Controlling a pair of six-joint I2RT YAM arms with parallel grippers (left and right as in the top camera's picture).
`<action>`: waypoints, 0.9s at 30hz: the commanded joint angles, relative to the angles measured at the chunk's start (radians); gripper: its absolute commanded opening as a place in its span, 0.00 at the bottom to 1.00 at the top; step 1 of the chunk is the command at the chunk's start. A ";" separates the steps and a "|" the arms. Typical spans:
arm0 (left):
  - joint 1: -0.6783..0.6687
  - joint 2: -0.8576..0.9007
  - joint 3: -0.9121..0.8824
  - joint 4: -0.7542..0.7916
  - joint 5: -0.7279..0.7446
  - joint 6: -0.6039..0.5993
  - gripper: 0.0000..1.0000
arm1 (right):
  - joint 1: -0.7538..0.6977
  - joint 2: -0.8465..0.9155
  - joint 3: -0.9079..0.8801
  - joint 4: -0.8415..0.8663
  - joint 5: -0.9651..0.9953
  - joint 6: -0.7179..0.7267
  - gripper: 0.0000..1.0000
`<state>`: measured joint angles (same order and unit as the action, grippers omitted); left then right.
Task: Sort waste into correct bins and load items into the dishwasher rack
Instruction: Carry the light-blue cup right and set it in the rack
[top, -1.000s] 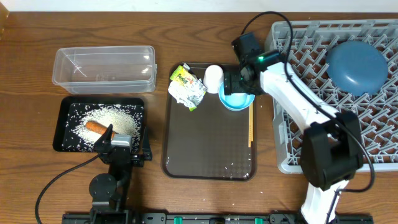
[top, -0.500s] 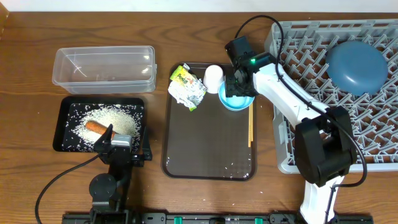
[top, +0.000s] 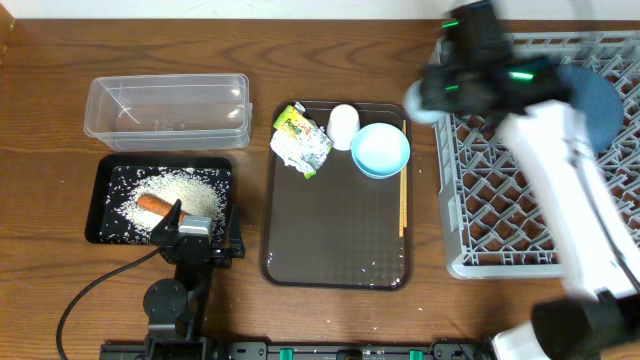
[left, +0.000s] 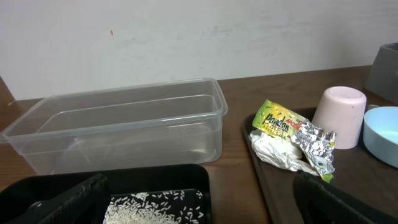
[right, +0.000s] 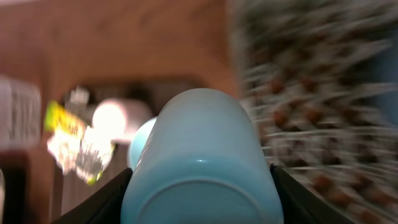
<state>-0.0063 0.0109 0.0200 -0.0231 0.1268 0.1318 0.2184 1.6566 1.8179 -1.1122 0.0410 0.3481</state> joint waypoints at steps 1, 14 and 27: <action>0.005 -0.007 -0.016 -0.035 0.011 0.010 0.96 | -0.148 -0.057 0.004 -0.040 0.015 -0.038 0.56; 0.005 -0.007 -0.016 -0.035 0.011 0.010 0.96 | -0.790 0.042 -0.002 -0.069 -0.064 -0.004 0.57; 0.005 -0.007 -0.016 -0.035 0.011 0.010 0.96 | -0.920 0.233 -0.002 -0.001 -0.019 -0.032 0.59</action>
<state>-0.0063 0.0109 0.0200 -0.0231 0.1268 0.1322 -0.6922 1.8751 1.8164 -1.1225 -0.0025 0.3286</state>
